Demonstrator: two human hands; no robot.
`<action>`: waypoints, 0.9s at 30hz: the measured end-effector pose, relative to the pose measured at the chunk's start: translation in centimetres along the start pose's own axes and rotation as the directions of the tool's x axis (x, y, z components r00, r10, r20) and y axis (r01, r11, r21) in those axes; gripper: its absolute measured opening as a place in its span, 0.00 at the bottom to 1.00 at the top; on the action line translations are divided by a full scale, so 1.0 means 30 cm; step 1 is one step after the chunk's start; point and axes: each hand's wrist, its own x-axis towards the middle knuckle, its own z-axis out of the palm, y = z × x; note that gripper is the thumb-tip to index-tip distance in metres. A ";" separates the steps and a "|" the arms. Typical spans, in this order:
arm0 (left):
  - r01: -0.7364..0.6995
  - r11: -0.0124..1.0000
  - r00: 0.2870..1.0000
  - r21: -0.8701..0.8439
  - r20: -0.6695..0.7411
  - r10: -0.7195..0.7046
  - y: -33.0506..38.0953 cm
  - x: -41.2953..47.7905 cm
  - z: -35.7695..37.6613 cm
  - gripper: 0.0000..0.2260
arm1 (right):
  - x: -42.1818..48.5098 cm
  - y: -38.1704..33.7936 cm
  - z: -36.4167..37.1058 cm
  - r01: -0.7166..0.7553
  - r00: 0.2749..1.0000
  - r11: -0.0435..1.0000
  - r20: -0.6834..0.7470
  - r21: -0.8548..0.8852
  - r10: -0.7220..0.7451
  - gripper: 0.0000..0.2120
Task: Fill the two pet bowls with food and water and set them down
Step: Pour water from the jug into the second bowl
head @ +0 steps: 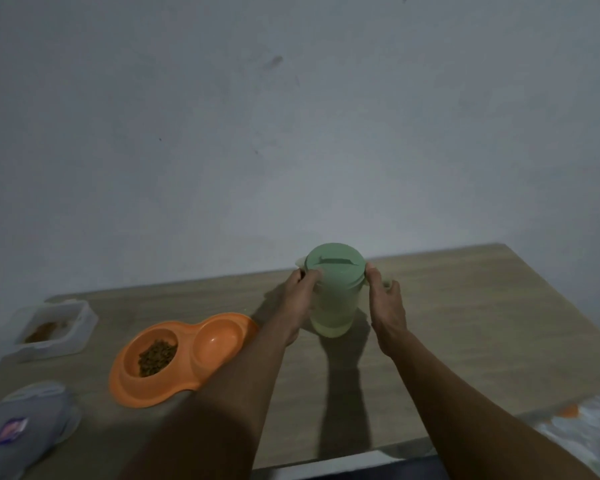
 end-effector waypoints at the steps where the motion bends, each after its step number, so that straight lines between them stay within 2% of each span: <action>1: 0.004 1.000 1.000 0.000 0.007 -0.004 -0.007 -0.004 -0.007 0.22 | -0.009 0.008 -0.002 -0.007 1.000 1.000 -0.006 0.021 0.007 0.45; 3: 0.006 1.000 1.000 0.006 0.005 -0.006 -0.020 -0.015 -0.028 0.24 | -0.024 0.027 0.001 -0.023 0.999 0.998 -0.025 0.053 0.024 0.48; 6: 0.002 1.000 1.000 0.011 -0.011 -0.002 -0.016 -0.055 -0.063 0.18 | -0.071 0.026 0.004 0.035 0.999 0.995 -0.040 0.088 -0.031 0.32; 8: 0.011 1.000 1.000 0.000 -0.021 -0.011 -0.008 -0.086 -0.094 0.13 | -0.098 0.021 0.010 0.074 0.997 0.990 -0.030 0.117 -0.070 0.28; 10: 0.028 1.000 0.999 0.016 -0.030 -0.027 -0.006 -0.105 -0.128 0.13 | -0.126 0.009 0.015 0.087 0.996 0.984 0.003 0.156 -0.089 0.25; 17: -0.014 0.999 1.000 -0.029 -0.022 0.013 0.030 -0.195 -0.236 0.18 | -0.247 -0.090 0.061 0.089 0.994 0.980 0.052 0.180 -0.100 0.24; 21: -0.058 0.969 0.998 -0.242 -0.050 0.047 0.021 -0.245 -0.282 0.11 | -0.297 -0.151 0.093 0.106 0.990 0.981 0.074 0.165 -0.120 0.23; 23: -0.053 0.942 0.995 -0.330 -0.102 0.020 -0.019 -0.258 -0.304 0.11 | -0.315 -0.176 0.114 0.118 0.988 0.983 0.081 0.138 -0.129 0.23; 27: 0.039 0.966 0.992 -0.256 -0.102 -0.067 -0.149 -0.277 -0.316 0.17 | -0.348 -0.210 0.158 0.157 0.981 0.986 0.105 0.052 -0.162 0.24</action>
